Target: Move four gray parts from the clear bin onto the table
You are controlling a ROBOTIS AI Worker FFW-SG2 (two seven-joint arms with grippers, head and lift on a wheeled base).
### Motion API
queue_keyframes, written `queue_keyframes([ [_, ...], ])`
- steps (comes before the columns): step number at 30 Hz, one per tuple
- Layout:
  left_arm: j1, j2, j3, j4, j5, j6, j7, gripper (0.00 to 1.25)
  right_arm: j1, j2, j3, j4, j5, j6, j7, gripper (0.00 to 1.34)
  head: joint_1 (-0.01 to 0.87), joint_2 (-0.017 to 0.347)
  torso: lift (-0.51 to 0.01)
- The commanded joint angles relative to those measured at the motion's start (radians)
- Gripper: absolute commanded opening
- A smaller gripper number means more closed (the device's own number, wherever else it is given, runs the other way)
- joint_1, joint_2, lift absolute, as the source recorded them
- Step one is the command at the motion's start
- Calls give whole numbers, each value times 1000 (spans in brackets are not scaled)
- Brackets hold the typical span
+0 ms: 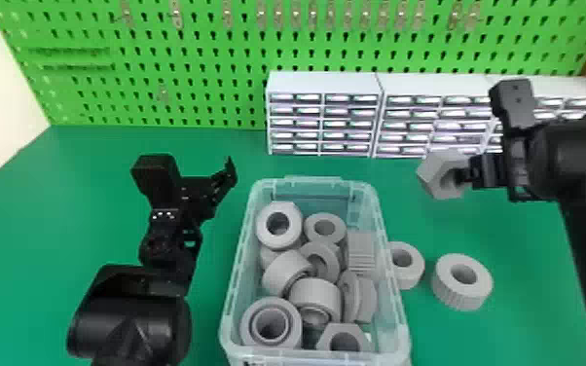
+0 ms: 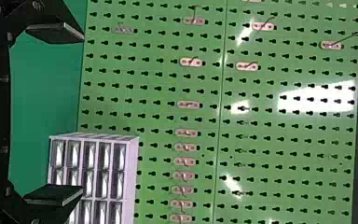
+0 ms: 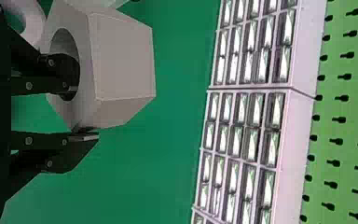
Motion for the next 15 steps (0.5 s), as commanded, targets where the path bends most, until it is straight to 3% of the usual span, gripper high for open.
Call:
queue_keyframes([
  [1, -2, 0, -4, 1, 0, -2, 0, 1106, 9, -2, -27, 7, 7, -1, 0, 334, 693, 72, -52],
  [15, -10, 0, -15, 1, 3, -5, 0, 1106, 34, -5, -85, 55, 22, -10, 0, 334, 693, 72, -52],
])
